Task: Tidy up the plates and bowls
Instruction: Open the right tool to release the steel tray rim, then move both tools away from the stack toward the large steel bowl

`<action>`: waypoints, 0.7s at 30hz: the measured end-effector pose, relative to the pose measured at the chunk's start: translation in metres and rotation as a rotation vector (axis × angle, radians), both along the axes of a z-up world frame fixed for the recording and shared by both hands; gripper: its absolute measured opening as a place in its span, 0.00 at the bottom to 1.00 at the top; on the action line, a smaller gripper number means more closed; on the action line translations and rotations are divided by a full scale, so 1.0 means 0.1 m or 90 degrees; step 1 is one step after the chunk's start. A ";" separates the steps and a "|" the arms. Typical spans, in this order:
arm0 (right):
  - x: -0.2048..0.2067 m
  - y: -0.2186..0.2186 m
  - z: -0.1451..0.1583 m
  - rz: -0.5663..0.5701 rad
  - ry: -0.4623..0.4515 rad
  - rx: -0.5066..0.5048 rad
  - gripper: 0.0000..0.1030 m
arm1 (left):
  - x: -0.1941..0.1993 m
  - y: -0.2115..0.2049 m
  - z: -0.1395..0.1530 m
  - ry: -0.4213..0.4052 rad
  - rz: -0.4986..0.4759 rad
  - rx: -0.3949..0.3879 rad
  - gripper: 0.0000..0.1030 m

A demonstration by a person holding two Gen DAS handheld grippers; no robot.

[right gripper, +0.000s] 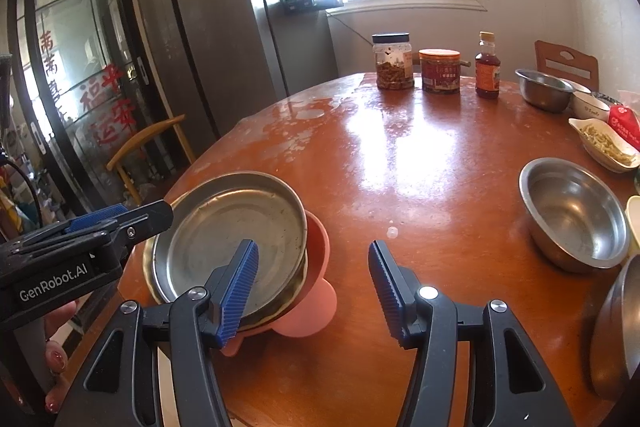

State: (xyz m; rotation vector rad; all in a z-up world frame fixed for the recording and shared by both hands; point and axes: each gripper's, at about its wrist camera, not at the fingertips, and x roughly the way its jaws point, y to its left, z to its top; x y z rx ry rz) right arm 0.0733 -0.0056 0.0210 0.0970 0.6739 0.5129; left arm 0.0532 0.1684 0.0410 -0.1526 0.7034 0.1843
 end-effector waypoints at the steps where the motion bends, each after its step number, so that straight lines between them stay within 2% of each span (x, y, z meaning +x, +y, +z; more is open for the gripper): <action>1: -0.01 -0.03 0.01 -0.003 -0.002 0.002 0.57 | 0.00 -0.03 0.01 -0.001 -0.001 0.000 0.58; 10: -0.06 -0.39 0.10 -0.030 -0.008 0.021 0.58 | 0.03 -0.40 0.12 -0.004 -0.037 0.011 0.59; 21: 0.12 -1.18 0.30 -0.098 0.002 0.026 0.62 | 0.30 -1.12 0.25 -0.001 -0.101 0.026 0.59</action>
